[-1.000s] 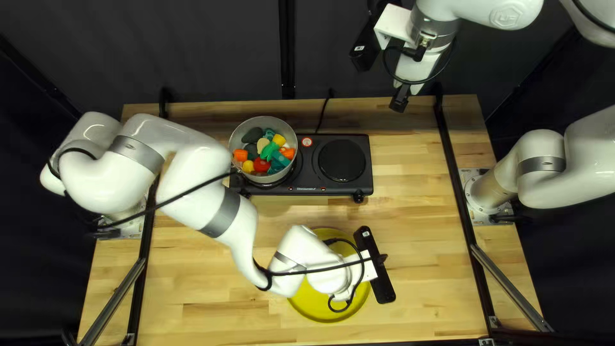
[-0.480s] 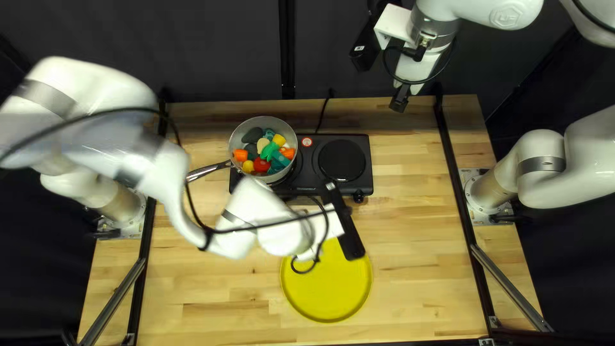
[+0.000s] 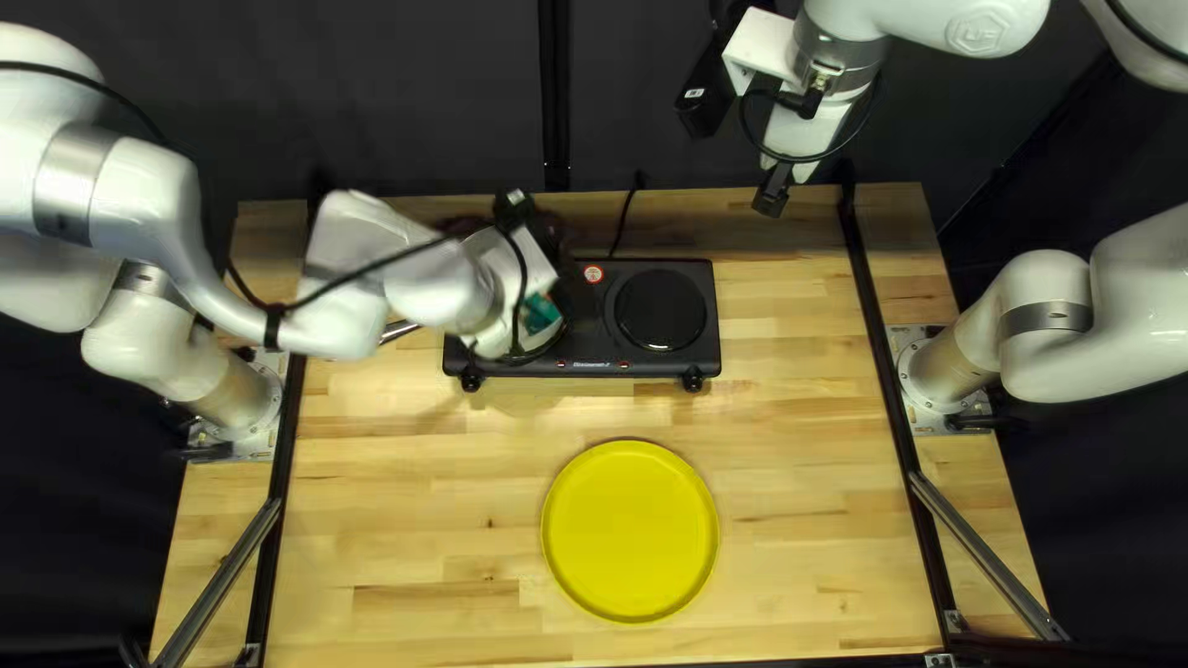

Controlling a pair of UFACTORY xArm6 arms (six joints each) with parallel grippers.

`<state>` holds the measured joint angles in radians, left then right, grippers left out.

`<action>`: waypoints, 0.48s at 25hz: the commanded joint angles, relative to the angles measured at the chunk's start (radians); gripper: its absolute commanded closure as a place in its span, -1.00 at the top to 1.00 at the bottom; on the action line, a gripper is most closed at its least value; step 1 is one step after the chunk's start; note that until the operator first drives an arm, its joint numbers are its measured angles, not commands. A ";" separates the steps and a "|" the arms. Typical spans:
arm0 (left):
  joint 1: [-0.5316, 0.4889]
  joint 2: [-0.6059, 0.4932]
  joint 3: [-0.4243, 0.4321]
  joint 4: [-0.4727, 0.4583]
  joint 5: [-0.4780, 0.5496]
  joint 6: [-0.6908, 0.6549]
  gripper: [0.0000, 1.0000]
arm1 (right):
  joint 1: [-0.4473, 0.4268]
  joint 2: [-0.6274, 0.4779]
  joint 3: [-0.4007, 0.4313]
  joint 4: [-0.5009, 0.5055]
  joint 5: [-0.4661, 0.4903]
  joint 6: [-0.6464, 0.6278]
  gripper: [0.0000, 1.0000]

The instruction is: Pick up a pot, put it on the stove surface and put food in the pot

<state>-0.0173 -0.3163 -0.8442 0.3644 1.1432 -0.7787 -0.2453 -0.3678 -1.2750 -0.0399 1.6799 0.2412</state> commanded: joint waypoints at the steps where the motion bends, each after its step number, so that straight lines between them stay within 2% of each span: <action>1: 0.057 -0.006 0.027 -0.010 -0.016 0.020 0.51 | 0.000 0.000 0.000 0.000 0.000 0.000 1.00; 2: 0.062 -0.003 0.030 -0.013 -0.022 0.020 1.00 | 0.000 0.000 0.000 0.000 0.000 0.000 1.00; 6: 0.041 0.018 0.014 -0.018 -0.014 -0.009 1.00 | 0.000 0.000 0.000 0.000 0.000 0.000 1.00; 12: -0.032 0.009 -0.034 -0.015 0.065 -0.052 1.00 | 0.000 0.000 0.000 0.000 0.000 0.000 1.00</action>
<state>-0.0262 -0.3036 -0.8630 0.3481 1.1838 -0.8154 -0.2453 -0.3678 -1.2750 -0.0399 1.6799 0.2412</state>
